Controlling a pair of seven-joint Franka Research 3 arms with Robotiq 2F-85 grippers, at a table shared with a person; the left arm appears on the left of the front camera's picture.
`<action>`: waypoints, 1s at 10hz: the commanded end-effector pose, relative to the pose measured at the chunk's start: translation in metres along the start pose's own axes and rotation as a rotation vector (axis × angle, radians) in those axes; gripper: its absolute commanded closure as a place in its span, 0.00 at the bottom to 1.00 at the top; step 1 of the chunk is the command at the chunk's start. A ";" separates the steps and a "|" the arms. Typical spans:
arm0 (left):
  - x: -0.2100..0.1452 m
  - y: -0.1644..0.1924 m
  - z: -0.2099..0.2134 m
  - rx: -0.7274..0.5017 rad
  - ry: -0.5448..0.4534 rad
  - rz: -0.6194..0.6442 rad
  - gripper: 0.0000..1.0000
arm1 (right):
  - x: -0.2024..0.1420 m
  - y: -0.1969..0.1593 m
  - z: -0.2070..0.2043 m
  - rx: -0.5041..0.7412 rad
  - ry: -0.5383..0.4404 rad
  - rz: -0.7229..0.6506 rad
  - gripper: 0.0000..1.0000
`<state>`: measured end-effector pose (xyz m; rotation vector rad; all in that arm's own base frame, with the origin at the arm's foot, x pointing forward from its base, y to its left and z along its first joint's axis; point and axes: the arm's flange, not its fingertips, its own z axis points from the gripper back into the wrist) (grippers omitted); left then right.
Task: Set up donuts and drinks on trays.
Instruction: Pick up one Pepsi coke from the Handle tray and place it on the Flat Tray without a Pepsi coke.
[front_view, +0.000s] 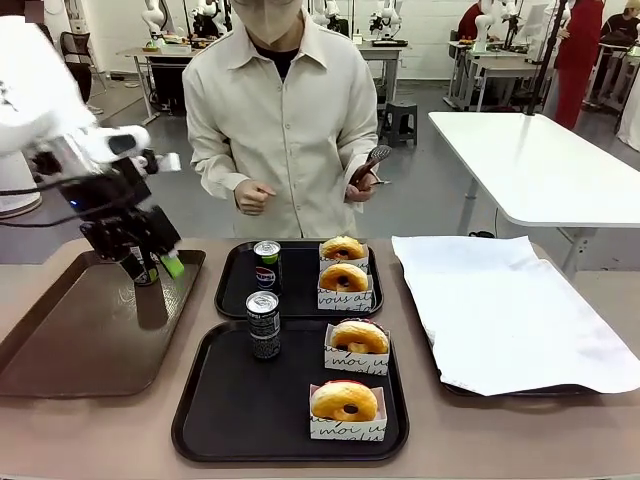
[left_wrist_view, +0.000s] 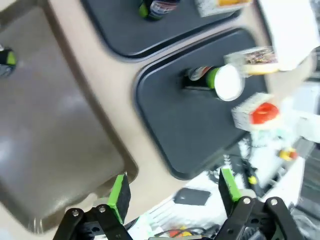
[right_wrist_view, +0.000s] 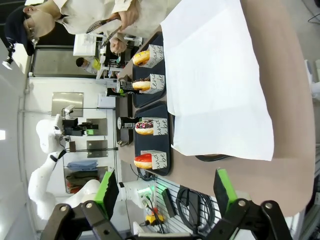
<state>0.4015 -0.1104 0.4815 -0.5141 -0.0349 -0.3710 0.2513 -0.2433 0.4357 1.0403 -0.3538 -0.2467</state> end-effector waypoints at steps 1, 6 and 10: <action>0.002 0.057 0.037 -0.328 -0.023 0.101 0.08 | 0.003 0.001 0.000 0.025 -0.013 0.003 0.00; -0.082 0.211 0.071 -0.628 -0.291 0.281 0.08 | 0.003 0.001 0.000 0.025 -0.013 0.003 0.00; -0.132 0.251 0.084 -0.694 -0.327 0.371 0.08 | 0.003 0.001 0.000 0.025 -0.013 0.003 0.00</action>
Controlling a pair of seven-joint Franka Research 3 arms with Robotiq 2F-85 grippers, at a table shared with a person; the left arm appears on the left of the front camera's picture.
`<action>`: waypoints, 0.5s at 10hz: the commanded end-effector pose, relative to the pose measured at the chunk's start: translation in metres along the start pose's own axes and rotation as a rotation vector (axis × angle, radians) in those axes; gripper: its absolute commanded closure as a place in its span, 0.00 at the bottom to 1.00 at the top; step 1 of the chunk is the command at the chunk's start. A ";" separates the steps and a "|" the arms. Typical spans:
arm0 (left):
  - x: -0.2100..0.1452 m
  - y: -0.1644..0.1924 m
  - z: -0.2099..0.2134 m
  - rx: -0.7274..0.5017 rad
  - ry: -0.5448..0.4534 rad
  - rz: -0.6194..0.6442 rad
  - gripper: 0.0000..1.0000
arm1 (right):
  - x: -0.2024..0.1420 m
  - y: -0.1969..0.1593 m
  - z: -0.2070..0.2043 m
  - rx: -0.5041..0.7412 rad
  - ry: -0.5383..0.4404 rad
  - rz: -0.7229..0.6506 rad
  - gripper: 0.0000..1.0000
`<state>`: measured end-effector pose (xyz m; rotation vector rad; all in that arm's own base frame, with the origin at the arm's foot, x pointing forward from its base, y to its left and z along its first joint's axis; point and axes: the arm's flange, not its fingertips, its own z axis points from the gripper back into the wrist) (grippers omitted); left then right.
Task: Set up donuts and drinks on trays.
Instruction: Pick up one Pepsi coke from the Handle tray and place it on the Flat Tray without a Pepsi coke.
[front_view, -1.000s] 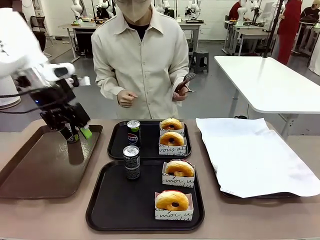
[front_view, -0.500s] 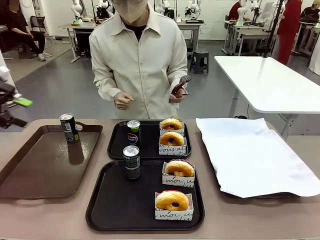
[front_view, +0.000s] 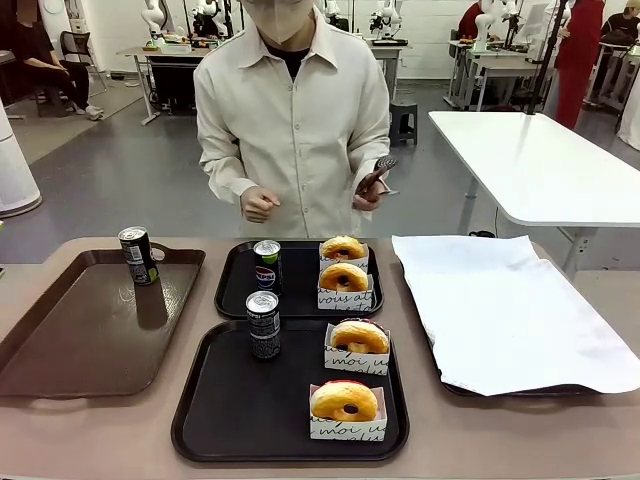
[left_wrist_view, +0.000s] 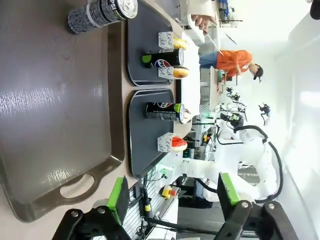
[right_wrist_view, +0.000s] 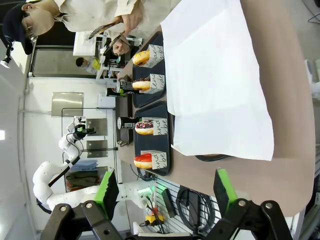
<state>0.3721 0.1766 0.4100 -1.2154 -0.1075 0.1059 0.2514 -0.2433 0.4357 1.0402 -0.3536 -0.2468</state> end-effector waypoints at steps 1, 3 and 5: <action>-0.002 -0.006 0.005 -0.012 0.037 -0.005 0.08 | 0.003 0.001 0.000 0.025 -0.013 0.003 0.00; 0.000 0.000 0.000 0.000 0.000 0.000 0.08 | 0.003 0.001 0.000 0.025 -0.013 0.003 0.00; 0.000 0.000 0.000 0.000 0.000 0.000 0.08 | 0.003 0.001 0.000 0.025 -0.013 0.003 0.00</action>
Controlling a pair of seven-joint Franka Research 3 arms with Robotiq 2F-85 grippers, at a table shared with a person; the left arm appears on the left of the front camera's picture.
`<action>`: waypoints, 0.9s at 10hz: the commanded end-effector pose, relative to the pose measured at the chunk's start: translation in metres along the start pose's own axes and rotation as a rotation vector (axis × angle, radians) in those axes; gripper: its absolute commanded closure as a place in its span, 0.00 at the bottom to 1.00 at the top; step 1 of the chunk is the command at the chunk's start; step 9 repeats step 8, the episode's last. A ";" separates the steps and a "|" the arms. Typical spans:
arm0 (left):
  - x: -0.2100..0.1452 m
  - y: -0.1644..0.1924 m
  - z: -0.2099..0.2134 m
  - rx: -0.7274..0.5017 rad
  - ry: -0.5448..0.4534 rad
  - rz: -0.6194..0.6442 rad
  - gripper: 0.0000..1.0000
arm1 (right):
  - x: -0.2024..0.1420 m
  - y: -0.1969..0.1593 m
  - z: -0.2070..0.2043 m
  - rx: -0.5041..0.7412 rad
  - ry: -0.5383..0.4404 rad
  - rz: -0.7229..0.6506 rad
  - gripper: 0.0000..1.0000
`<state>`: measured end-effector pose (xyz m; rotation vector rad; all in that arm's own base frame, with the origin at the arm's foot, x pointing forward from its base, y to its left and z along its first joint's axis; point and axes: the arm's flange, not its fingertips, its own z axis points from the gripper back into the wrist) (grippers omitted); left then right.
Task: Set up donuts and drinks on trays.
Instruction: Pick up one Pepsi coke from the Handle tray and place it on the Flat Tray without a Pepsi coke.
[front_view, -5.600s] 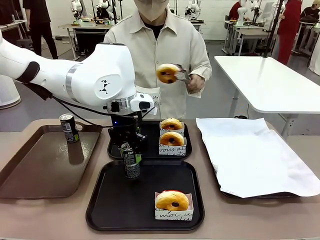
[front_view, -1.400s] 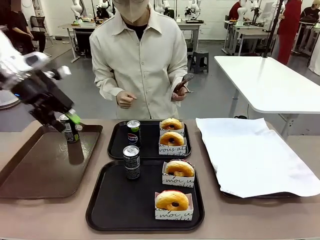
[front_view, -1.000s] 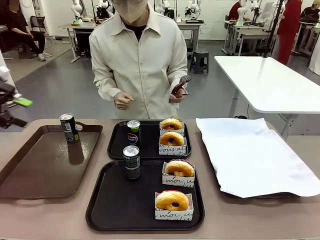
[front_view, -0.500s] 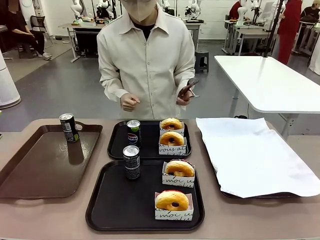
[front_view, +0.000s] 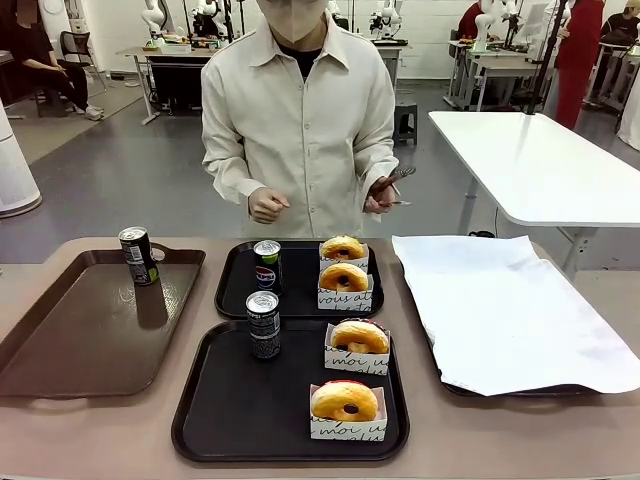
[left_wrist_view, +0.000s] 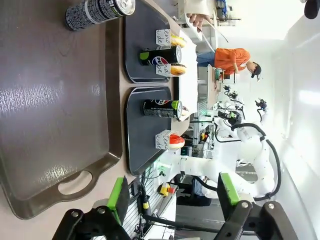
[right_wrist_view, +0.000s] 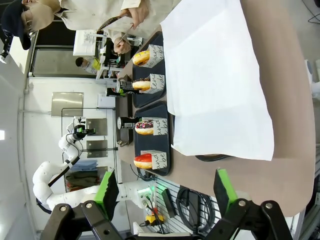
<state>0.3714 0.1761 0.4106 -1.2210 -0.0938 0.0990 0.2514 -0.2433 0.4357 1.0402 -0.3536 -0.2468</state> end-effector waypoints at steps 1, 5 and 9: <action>0.001 0.001 0.000 0.005 -0.014 -0.002 0.08 | 0.003 0.001 0.000 0.025 -0.013 0.003 0.00; 0.001 0.001 0.000 0.005 -0.014 -0.002 0.08 | 0.003 0.001 0.000 0.025 -0.013 0.003 0.00; 0.001 0.001 0.000 0.005 -0.014 -0.002 0.08 | 0.003 0.001 0.000 0.025 -0.013 0.003 0.00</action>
